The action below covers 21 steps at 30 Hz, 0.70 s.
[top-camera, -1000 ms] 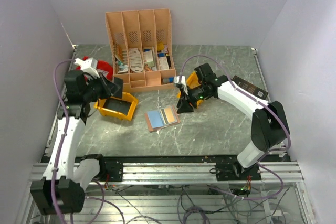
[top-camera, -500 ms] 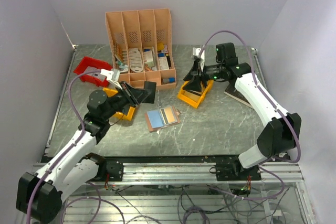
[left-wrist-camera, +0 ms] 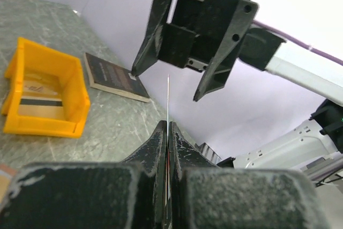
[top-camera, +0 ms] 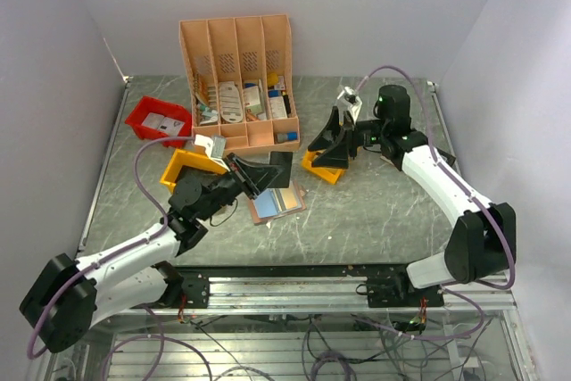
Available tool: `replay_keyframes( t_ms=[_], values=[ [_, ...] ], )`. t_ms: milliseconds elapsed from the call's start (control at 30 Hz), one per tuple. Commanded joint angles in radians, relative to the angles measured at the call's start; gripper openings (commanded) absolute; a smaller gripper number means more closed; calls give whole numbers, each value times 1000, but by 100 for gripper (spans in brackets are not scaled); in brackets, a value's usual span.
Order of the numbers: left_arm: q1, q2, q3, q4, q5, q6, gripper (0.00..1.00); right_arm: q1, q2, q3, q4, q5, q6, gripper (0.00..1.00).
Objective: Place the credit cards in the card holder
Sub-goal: Pick up the credit card from the storage box.
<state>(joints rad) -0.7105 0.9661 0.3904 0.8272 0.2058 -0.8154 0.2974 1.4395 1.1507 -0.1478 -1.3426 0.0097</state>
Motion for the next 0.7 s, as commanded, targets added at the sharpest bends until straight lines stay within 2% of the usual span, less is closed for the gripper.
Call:
replay_keyframes(
  t_ms=[0, 167, 367, 667],
  values=[
    [-56, 28, -1, 174, -78, 74, 7, -8, -24, -97, 411, -109, 372, 68],
    [-90, 87, 1, 233, -104, 64, 7, 0, -27, -112, 411, -108, 383, 69],
    [-97, 153, -5, 349, -113, 2, 7, 32, -18, -142, 563, -63, 569, 64],
    [-113, 191, -6, 383, -115, -8, 7, 77, 13, -173, 701, -10, 754, 41]
  ],
)
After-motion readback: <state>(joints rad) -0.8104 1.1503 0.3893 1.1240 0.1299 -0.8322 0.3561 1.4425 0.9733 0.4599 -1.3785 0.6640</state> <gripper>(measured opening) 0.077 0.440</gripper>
